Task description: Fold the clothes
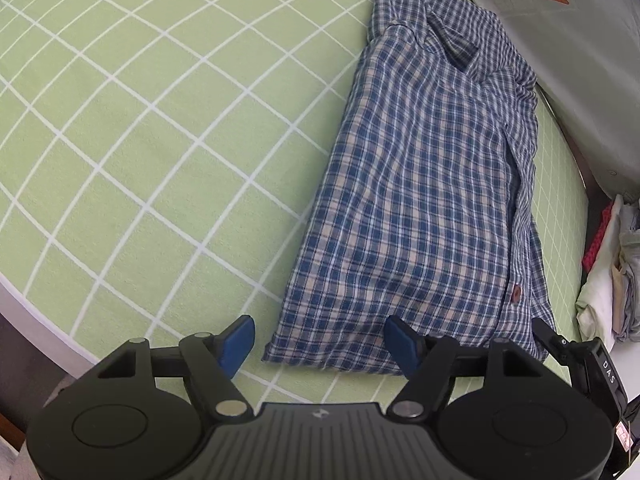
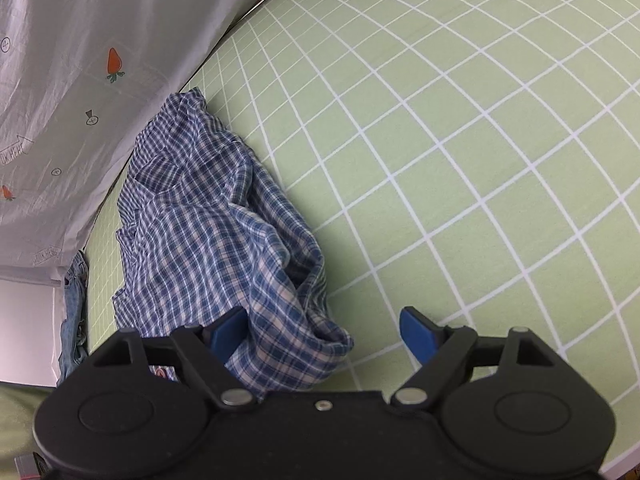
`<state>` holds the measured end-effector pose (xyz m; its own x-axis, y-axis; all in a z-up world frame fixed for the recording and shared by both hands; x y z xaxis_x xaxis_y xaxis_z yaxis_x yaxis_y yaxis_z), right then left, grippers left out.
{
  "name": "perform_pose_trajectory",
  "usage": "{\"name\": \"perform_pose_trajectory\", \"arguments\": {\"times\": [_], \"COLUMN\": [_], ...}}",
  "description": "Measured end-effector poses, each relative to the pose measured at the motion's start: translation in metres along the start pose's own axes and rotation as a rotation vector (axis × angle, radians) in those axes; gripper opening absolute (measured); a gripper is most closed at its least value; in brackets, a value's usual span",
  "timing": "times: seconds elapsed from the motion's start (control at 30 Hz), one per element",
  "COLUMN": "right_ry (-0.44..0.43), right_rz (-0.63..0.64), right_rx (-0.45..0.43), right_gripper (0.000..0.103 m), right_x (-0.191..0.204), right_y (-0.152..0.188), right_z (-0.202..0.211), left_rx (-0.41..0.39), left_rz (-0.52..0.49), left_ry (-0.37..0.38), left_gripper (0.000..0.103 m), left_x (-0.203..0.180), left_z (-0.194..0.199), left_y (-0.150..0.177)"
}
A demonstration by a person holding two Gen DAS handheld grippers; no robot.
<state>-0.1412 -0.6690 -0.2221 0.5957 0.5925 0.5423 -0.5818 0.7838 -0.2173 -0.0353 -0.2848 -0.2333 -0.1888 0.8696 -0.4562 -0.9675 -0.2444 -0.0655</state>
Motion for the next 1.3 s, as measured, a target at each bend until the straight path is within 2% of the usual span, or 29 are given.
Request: {"name": "perform_pose_trajectory", "arguments": {"times": [0.33, 0.4, 0.43, 0.5, 0.53, 0.57, 0.6, 0.73, 0.9, 1.1, 1.3], "right_ry": [-0.030, -0.035, -0.038, -0.046, -0.062, -0.078, -0.093, -0.087, -0.060, -0.071, -0.202], "right_rz": [0.025, 0.030, 0.033, 0.039, 0.037, 0.035, 0.035, 0.130, 0.245, 0.304, 0.122], "right_rx": [0.010, 0.013, 0.015, 0.019, 0.034, 0.048, 0.061, 0.043, 0.070, 0.079, 0.070], "right_gripper": [0.084, 0.084, 0.084, 0.080, 0.064, 0.054, 0.038, 0.019, 0.016, 0.014, 0.014], "right_x": [0.007, 0.009, 0.011, 0.013, 0.015, 0.017, 0.019, 0.031, 0.050, 0.079, 0.102], "right_y": [0.001, 0.001, 0.002, 0.003, 0.006, 0.008, 0.011, 0.019, 0.040, 0.060, 0.032], "right_z": [-0.006, -0.008, -0.009, -0.011, -0.014, -0.016, -0.019, -0.014, 0.012, 0.047, 0.059], "left_rx": [-0.041, -0.036, -0.037, -0.025, 0.003, 0.013, 0.015, 0.015, 0.012, -0.055, -0.160], "left_rz": [-0.001, -0.006, -0.019, -0.040, -0.022, 0.012, 0.048, 0.030, 0.025, 0.075, 0.034], "left_ry": [-0.024, -0.026, -0.038, -0.044, -0.014, 0.004, 0.019, 0.021, 0.065, 0.197, 0.294], "left_gripper": [0.074, 0.070, 0.063, 0.039, 0.013, 0.013, 0.013, 0.006, 0.005, 0.005, 0.005], "left_x": [-0.009, -0.011, -0.012, -0.015, -0.013, -0.010, -0.007, -0.005, -0.002, -0.010, -0.045], "left_z": [-0.001, -0.002, -0.003, -0.007, -0.010, -0.012, -0.014, -0.009, 0.026, 0.087, 0.128], "left_y": [0.003, 0.005, 0.005, 0.006, 0.008, 0.010, 0.010, 0.009, 0.007, -0.020, -0.068]}}
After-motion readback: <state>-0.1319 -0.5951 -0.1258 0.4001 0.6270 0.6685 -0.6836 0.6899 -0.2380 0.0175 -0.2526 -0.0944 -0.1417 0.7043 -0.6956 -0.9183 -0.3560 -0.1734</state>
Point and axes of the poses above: each gripper's, at about its wrist camera, not at the fingertips, and z roughly against the way its jaws point, x to its left, y to its underside, the point moved 7 cm from there along -z, roughly the way its jaws point, and after that the axes turned 1 degree about y, right-handed, at the moved point
